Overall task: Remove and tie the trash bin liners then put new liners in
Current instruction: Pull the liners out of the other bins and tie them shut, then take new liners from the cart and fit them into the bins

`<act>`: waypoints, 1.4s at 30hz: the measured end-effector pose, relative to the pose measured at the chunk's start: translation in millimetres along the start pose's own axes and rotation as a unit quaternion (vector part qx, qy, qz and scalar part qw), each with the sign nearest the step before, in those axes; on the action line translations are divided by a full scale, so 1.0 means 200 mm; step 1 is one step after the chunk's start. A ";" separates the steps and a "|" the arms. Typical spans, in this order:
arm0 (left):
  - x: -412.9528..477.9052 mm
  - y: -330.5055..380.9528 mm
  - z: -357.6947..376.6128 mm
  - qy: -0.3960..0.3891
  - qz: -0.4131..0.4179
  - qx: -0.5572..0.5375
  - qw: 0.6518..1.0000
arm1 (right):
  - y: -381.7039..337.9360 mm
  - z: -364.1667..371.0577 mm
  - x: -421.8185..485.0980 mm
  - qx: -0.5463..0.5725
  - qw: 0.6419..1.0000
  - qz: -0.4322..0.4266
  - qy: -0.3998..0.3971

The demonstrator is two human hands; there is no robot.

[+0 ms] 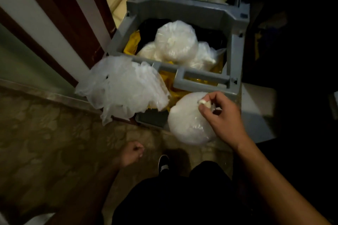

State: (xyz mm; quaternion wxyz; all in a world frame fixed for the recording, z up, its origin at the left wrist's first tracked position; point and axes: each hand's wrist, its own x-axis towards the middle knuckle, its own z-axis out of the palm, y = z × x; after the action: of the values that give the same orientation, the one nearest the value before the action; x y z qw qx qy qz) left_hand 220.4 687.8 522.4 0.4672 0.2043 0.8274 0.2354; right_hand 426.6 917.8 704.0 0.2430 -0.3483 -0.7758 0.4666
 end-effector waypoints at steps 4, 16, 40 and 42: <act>0.06 0.10 -0.05 -0.033 0.004 0.011 0.999 | -0.21 -0.10 0.18 0.026 0.996 -0.059 0.062; -0.07 0.20 0.00 0.049 0.043 -0.075 0.995 | -0.20 -0.25 0.94 -0.046 0.959 -0.189 0.207; -0.66 0.74 -0.41 0.352 0.079 -0.083 0.929 | -0.40 0.21 1.10 -0.368 0.882 -0.172 -0.240; -0.66 0.79 -0.50 0.363 0.100 -0.088 0.922 | -0.44 0.39 1.10 -0.316 0.867 -0.279 -0.265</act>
State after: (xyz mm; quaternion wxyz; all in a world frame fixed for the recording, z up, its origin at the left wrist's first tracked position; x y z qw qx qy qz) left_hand 215.6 721.8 749.4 0.1246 0.1447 0.8913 0.4112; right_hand 203.2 1015.4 759.7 0.0251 -0.0387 -0.9817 0.1846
